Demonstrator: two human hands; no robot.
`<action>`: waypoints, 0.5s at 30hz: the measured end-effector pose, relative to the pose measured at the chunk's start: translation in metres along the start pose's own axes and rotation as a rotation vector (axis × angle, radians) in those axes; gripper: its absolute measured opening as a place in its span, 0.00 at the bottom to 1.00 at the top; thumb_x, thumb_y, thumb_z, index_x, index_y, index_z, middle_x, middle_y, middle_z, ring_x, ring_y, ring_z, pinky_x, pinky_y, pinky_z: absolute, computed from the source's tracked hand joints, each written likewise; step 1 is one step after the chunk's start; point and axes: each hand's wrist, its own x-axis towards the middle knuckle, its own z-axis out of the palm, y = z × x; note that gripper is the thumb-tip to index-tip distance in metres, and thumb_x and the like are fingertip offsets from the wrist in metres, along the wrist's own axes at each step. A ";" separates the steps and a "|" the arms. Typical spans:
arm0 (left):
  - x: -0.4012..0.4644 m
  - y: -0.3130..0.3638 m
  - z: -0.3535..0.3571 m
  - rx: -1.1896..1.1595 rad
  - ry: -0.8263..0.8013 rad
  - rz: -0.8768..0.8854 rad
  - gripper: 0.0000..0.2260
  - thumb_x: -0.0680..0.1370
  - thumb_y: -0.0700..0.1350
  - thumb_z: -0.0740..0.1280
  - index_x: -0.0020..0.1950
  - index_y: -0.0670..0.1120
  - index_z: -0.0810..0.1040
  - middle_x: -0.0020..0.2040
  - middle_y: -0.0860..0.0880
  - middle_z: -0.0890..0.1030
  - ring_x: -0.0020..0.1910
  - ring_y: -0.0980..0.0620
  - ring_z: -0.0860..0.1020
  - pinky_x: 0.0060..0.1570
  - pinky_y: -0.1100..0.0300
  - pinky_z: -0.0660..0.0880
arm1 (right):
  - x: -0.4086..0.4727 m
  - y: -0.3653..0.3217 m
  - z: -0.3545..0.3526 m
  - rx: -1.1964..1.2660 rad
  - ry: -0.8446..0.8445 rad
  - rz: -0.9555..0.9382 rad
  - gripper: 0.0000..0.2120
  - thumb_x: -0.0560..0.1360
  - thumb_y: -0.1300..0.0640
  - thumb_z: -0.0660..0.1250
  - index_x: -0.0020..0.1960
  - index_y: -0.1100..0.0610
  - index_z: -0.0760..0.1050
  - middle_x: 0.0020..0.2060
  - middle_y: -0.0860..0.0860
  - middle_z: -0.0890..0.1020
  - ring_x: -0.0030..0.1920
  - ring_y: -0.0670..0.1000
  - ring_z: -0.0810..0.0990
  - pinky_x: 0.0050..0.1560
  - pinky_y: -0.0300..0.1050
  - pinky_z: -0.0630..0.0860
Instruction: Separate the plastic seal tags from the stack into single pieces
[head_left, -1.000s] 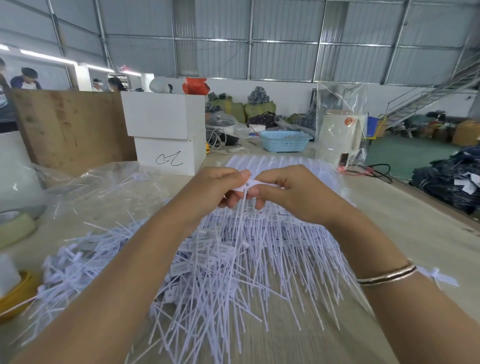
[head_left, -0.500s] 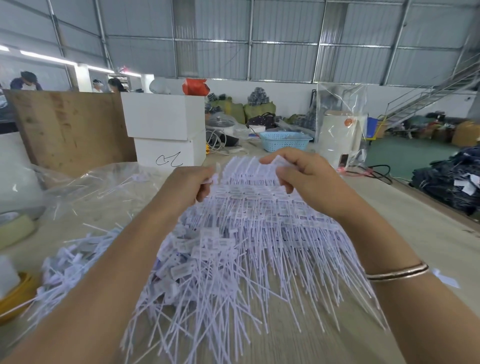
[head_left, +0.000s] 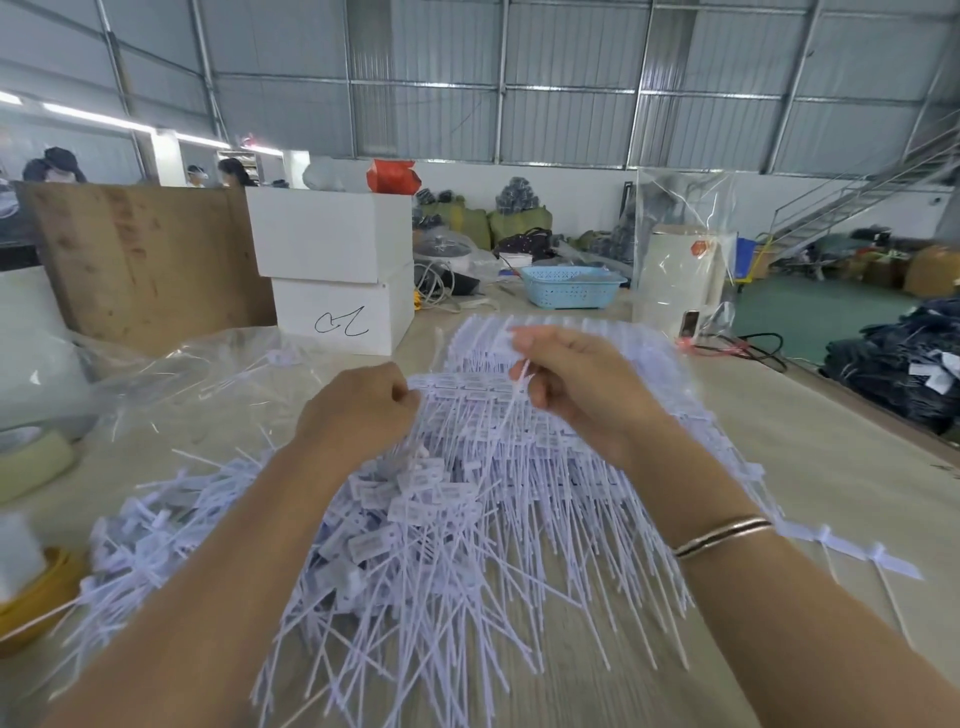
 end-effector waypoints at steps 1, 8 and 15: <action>0.000 0.001 -0.001 -0.031 0.031 0.005 0.12 0.79 0.52 0.59 0.37 0.52 0.69 0.37 0.53 0.76 0.38 0.52 0.75 0.38 0.58 0.68 | 0.003 0.012 0.009 -0.017 -0.036 0.080 0.07 0.76 0.58 0.67 0.52 0.60 0.79 0.34 0.52 0.81 0.25 0.44 0.72 0.30 0.35 0.74; 0.001 0.007 -0.005 -0.154 0.119 0.022 0.10 0.78 0.50 0.59 0.37 0.53 0.70 0.35 0.53 0.77 0.35 0.52 0.76 0.36 0.58 0.69 | 0.026 0.071 0.051 -0.504 0.010 0.018 0.08 0.75 0.52 0.69 0.48 0.56 0.82 0.42 0.52 0.83 0.35 0.43 0.76 0.33 0.27 0.69; 0.000 0.005 -0.004 -0.203 0.029 0.026 0.10 0.79 0.50 0.60 0.38 0.52 0.72 0.40 0.51 0.80 0.35 0.50 0.76 0.40 0.54 0.76 | 0.066 0.073 0.012 -1.092 0.162 -0.071 0.13 0.80 0.57 0.58 0.61 0.57 0.75 0.56 0.54 0.78 0.51 0.55 0.78 0.53 0.48 0.76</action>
